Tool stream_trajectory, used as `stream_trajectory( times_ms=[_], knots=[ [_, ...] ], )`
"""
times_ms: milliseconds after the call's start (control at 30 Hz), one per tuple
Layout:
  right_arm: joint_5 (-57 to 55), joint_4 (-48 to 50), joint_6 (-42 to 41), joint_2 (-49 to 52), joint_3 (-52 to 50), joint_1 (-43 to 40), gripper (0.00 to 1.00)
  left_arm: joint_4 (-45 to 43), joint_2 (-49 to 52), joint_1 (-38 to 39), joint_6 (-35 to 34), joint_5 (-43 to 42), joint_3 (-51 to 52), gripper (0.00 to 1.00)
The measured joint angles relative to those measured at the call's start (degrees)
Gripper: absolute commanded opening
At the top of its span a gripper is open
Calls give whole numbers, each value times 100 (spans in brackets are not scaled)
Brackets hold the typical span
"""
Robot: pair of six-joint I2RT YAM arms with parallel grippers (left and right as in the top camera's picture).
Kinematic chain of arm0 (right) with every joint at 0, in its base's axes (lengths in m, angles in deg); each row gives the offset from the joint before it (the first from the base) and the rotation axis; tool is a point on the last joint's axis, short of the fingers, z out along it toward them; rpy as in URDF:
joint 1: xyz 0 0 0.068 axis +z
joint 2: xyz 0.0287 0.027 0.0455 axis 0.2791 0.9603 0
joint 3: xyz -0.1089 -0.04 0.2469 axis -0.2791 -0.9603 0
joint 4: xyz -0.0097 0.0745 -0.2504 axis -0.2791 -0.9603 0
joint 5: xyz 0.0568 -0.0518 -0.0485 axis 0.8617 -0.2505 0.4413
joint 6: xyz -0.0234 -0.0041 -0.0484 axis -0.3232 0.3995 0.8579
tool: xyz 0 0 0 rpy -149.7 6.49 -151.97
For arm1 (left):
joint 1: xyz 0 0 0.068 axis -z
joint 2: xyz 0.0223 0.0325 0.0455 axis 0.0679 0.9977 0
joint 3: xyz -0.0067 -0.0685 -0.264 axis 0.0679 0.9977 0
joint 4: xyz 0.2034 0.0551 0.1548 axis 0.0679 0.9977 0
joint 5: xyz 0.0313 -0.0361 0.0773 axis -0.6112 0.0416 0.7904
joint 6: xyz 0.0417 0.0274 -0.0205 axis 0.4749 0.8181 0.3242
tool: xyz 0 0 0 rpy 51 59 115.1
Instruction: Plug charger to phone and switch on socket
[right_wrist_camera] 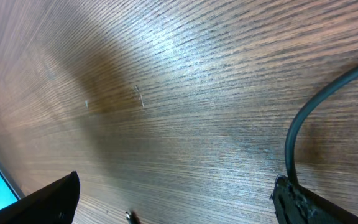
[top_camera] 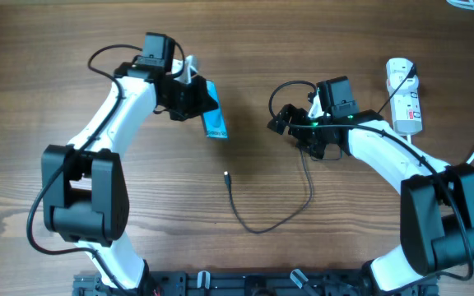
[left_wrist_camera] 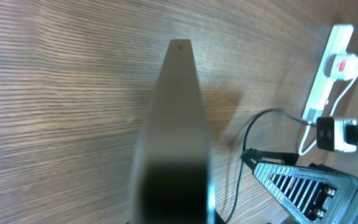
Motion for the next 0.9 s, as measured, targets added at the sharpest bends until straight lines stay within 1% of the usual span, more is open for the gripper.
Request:
stream_trajectory(
  times_ms=[133, 333, 400, 433, 500, 633, 700, 900],
  knots=[
    [-407, 334, 0, 0, 0, 0, 100, 94, 0, -299, 192, -271, 0, 4],
    [-557, 332, -48, 0, 0, 0, 100, 70, 0, -326, 387, -514, 0, 4],
    [-271, 249, -90, 0, 0, 0, 80, 72, 0, -328, 400, -533, 0, 4],
    [-129, 275, -116, 0, 0, 0, 75, 70, 0, -326, 400, -535, 0, 4],
    [199, 315, -44, 0, 0, 17, 72, 70, 0, -328, 400, -553, 0, 4],
    [487, 111, 227, 0, 0, 210, 72, 63, 2, -330, 400, -575, 0, 4],
    [503, 98, 396, 0, 0, 463, 72, 42, 37, -356, 400, -599, 0, 4],
    [157, 28, 603, 0, 92, 1189, 77, 61, 269, -660, 400, -662, 0, 4]
  ],
)
